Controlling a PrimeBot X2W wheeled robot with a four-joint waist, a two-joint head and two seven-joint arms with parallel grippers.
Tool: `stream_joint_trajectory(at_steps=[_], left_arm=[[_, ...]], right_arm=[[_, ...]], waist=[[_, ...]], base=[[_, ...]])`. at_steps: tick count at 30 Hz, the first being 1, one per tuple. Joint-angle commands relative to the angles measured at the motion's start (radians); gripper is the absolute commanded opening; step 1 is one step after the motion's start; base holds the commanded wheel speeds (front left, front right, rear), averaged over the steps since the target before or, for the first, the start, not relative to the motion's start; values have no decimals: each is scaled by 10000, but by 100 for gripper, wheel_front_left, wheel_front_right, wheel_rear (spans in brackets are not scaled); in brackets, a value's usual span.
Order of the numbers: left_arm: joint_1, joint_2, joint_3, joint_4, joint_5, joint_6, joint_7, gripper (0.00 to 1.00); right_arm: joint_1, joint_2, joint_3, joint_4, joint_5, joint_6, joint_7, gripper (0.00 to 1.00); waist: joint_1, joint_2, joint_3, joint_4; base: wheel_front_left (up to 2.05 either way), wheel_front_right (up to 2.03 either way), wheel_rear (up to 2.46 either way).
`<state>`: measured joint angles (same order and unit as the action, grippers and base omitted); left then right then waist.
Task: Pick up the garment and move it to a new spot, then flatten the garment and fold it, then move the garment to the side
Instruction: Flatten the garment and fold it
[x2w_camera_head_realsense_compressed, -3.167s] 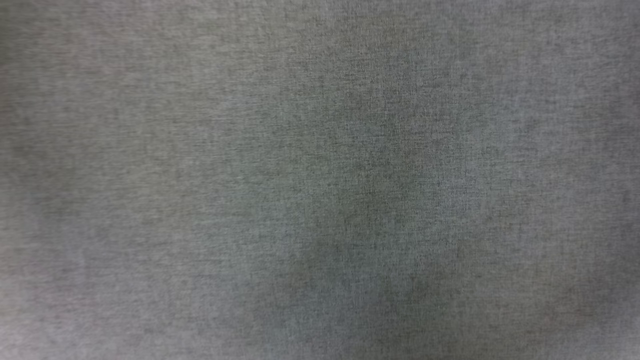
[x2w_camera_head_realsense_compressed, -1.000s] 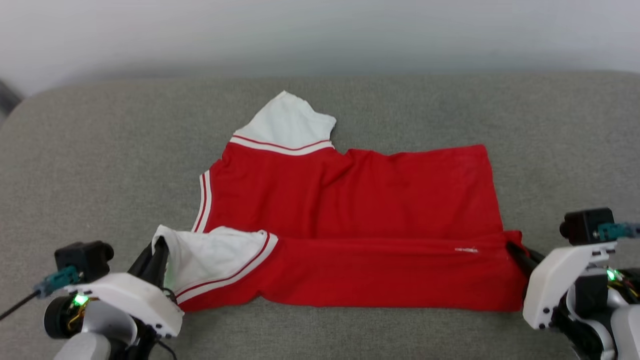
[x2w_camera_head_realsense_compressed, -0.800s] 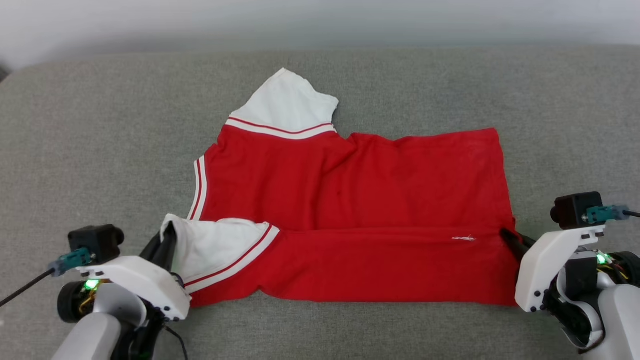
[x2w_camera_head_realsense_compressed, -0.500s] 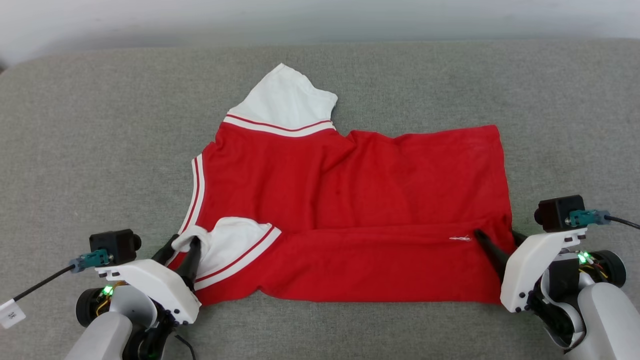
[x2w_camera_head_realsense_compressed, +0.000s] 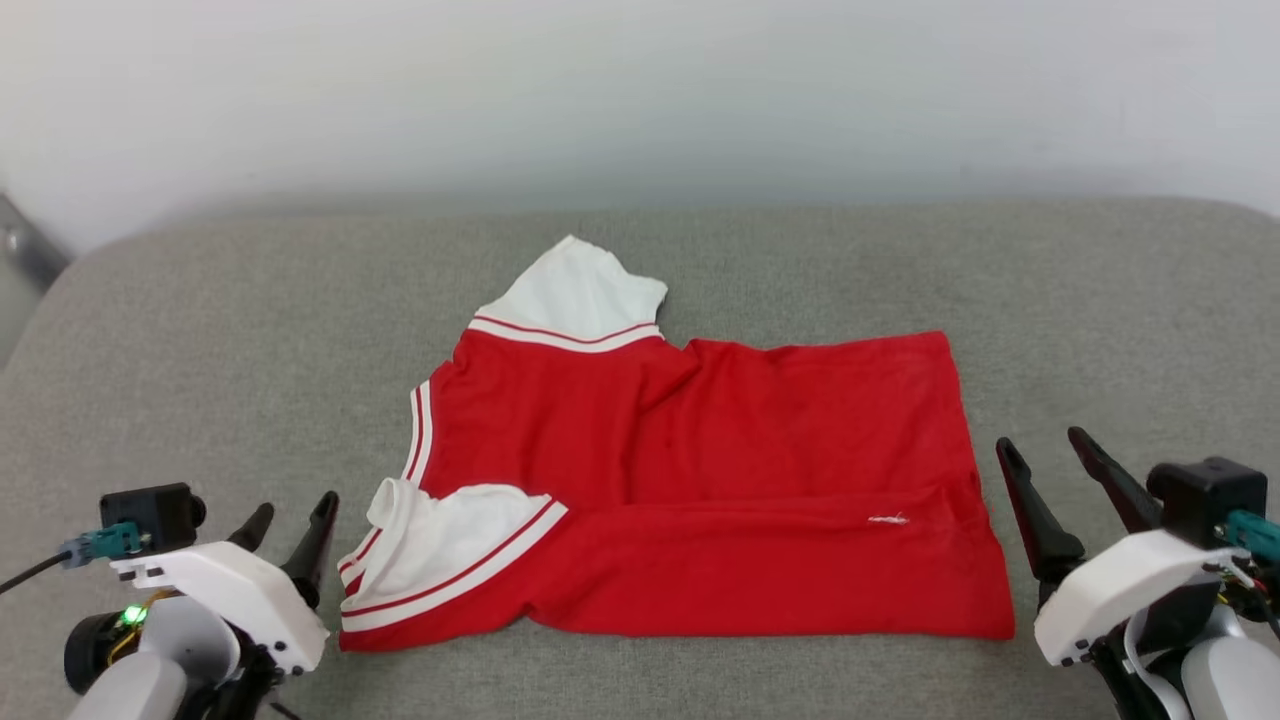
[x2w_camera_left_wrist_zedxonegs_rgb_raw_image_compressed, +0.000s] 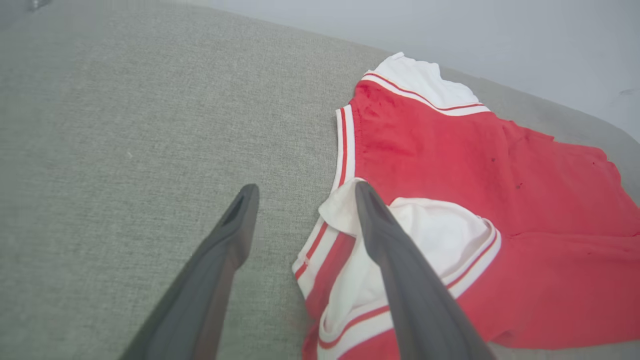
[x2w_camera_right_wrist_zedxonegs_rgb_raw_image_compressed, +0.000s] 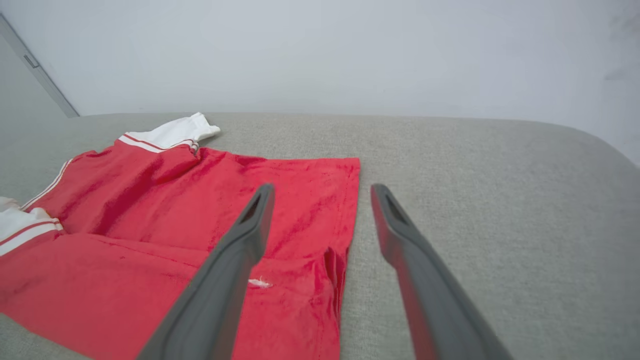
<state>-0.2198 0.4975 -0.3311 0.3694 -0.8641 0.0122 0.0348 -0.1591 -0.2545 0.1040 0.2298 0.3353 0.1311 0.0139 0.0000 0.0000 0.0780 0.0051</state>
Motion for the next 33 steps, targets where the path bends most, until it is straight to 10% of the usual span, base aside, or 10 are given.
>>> stream_joint_trajectory(at_steps=[1, 14, 27, 28, 30, 33], left_arm=[[241, 185, 23, -279, -64, 118, 244, 100], [1286, 1964, -40, -2771, -1001, 620, 3518, 100], [909, 1953, -478, -1691, -1991, 780, 5695, 100], [910, 1843, -564, -1542, -2073, 735, 5814, 81], [892, 1581, -670, -1296, -2141, 599, 5802, 0], [896, 1300, -818, -1046, -2220, 409, 5711, 0]], right_arm=[[298, 78, -101, -251, -179, -8, -175, 100], [1750, 1031, -682, -2737, -1274, -8, -111, 100], [1558, 1641, -663, -3025, -1249, -8, 58, 100], [1552, 1652, -667, -2993, -1216, -8, 50, 100], [1554, 1691, -722, -2873, -1054, -8, 132, 100], [1647, 1662, -891, -2696, -760, -8, 357, 100]], waist=[[0, 0, -405, -121], [0, 0, -263, -773], [0, 0, 1186, -1341], [0, 0, 1210, -1367], [0, 0, 1224, -1403], [0, 0, 1115, -1382]], base=[[0, 0, 0], [0, 0, 0], [0, 0, 0], [0, 0, 0], [0, 0, 0], [0, 0, 0]])
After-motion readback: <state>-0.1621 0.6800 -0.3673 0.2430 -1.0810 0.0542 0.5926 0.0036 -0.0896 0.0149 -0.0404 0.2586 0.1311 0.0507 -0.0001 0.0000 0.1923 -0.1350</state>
